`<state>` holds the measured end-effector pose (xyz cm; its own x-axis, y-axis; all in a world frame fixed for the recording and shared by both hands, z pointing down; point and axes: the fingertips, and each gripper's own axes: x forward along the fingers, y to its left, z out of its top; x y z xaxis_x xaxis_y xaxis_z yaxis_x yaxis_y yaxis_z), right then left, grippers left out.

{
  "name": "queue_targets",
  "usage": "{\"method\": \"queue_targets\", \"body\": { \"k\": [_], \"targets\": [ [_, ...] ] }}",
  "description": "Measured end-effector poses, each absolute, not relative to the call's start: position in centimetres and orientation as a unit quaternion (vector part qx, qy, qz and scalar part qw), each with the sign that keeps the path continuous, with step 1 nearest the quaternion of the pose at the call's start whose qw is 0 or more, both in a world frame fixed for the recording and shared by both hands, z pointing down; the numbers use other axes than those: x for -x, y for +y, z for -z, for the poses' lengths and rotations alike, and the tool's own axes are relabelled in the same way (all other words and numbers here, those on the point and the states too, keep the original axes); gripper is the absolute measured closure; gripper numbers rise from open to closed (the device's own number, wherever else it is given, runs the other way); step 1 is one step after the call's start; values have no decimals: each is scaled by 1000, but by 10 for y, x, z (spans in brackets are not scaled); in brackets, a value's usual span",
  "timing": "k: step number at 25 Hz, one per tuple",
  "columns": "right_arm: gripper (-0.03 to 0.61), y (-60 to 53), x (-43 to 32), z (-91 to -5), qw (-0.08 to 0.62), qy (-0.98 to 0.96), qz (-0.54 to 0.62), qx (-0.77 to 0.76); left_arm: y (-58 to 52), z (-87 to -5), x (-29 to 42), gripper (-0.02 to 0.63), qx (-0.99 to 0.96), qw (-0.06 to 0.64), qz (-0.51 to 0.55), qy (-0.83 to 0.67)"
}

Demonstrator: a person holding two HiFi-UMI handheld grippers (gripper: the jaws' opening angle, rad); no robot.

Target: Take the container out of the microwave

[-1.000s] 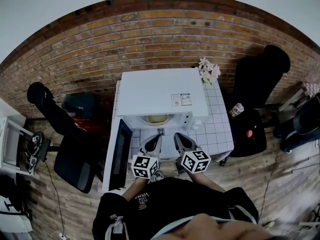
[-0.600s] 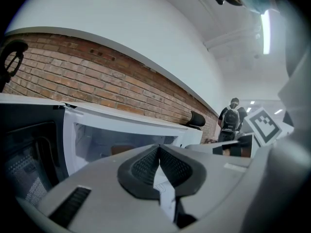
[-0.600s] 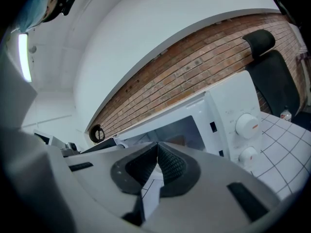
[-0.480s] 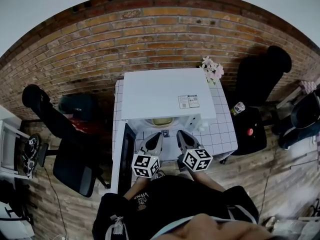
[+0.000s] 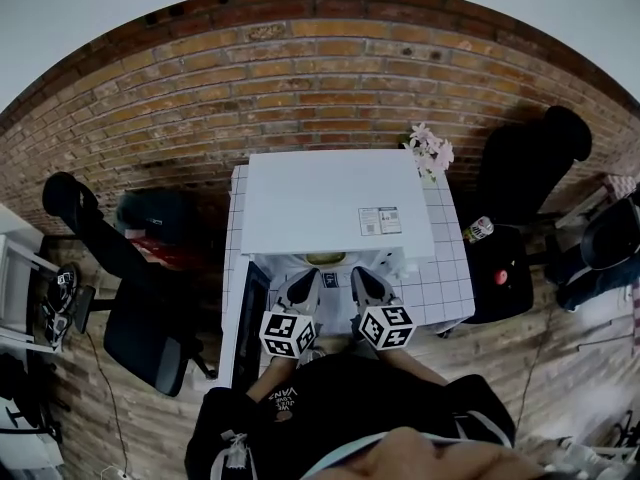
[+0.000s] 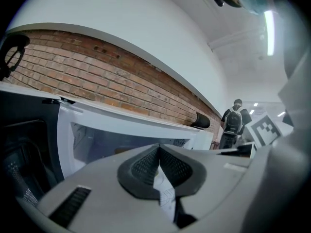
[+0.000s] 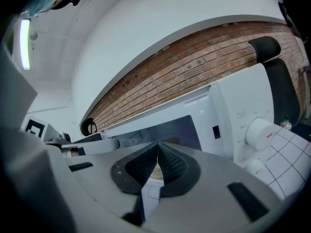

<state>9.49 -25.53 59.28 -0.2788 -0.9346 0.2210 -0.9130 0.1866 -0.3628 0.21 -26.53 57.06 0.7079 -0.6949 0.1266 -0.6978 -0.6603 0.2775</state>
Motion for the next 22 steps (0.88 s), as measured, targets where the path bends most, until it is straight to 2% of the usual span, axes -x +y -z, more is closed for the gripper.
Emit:
{"method": "queue_targets", "body": {
  "k": [19,22],
  "targets": [
    [571,-296,-103,-620,32,769,248,588,-317,-604,1,600,-885,178,-30,-430],
    [555,-301,-101,-624,33,768,255,587,-321,-611,2,574,-882,193,-33,-429]
  ]
}}
